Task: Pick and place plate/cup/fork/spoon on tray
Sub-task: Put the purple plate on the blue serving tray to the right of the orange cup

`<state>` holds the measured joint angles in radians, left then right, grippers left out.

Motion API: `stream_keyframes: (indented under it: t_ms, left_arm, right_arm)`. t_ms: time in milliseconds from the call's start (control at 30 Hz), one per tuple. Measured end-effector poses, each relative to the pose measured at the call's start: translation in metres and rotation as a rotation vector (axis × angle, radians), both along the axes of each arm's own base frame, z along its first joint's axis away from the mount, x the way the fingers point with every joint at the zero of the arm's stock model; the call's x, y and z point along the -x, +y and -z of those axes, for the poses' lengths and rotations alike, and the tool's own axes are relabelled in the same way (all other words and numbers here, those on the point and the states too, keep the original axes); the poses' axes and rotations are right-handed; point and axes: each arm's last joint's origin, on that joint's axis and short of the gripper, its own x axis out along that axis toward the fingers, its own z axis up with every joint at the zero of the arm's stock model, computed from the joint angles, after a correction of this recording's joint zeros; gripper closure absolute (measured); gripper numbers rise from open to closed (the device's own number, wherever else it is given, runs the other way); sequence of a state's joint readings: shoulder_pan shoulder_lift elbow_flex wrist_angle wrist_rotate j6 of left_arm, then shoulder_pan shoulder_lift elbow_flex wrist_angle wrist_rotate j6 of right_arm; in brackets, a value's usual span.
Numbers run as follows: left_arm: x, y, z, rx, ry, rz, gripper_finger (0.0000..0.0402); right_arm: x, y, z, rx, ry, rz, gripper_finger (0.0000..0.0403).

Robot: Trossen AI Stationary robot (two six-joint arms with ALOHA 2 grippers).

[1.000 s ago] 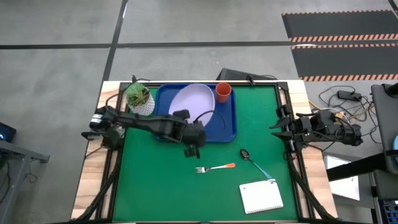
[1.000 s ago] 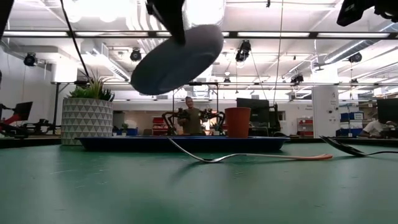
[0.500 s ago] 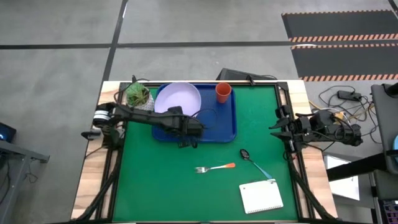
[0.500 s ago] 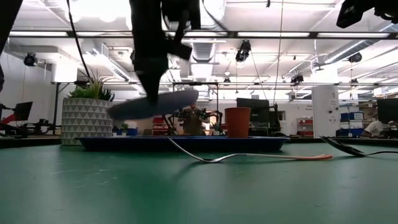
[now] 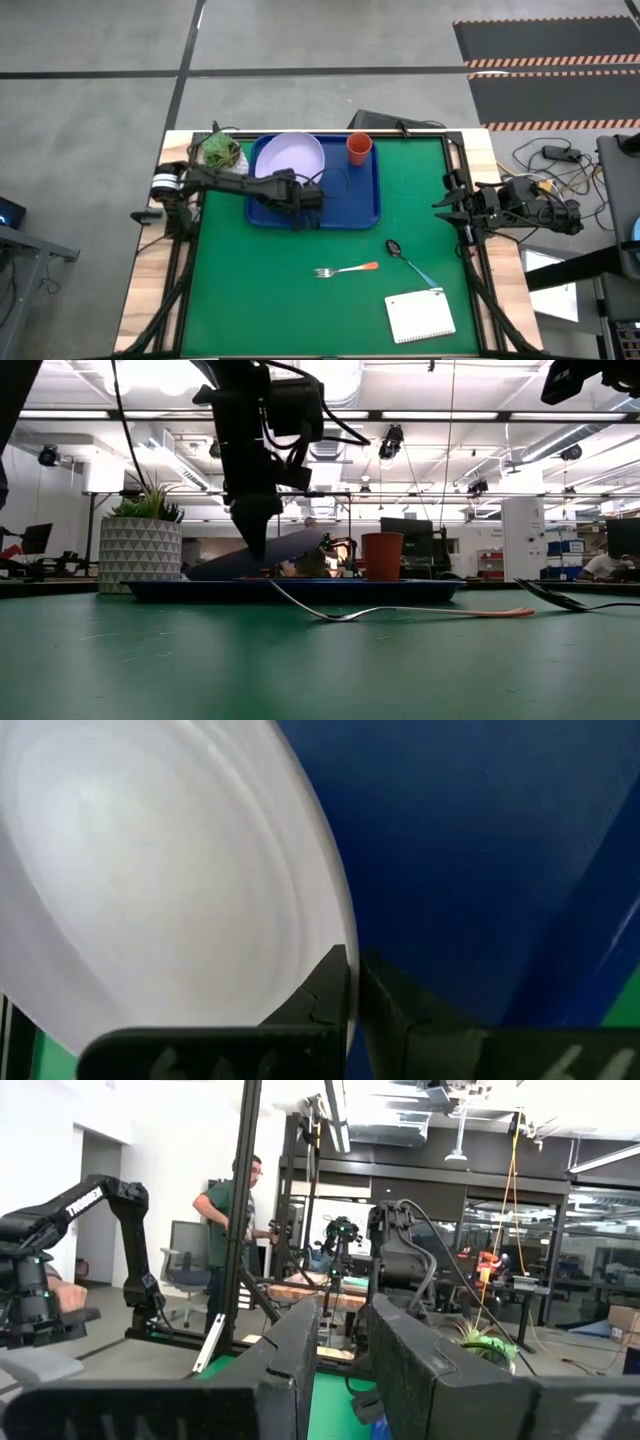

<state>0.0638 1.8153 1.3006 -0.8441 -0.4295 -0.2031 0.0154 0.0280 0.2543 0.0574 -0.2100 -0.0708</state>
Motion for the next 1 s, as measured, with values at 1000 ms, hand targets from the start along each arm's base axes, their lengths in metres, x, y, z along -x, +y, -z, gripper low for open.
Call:
stream_keyframes:
  t_ms: [1000]
  left_arm:
    - [0.012,-0.003,0.020,0.169,0.046,-0.025,0.0381]
  right_arm:
    - [-0.004,0.000,0.009,-0.042,0.061,-0.011,0.0323]
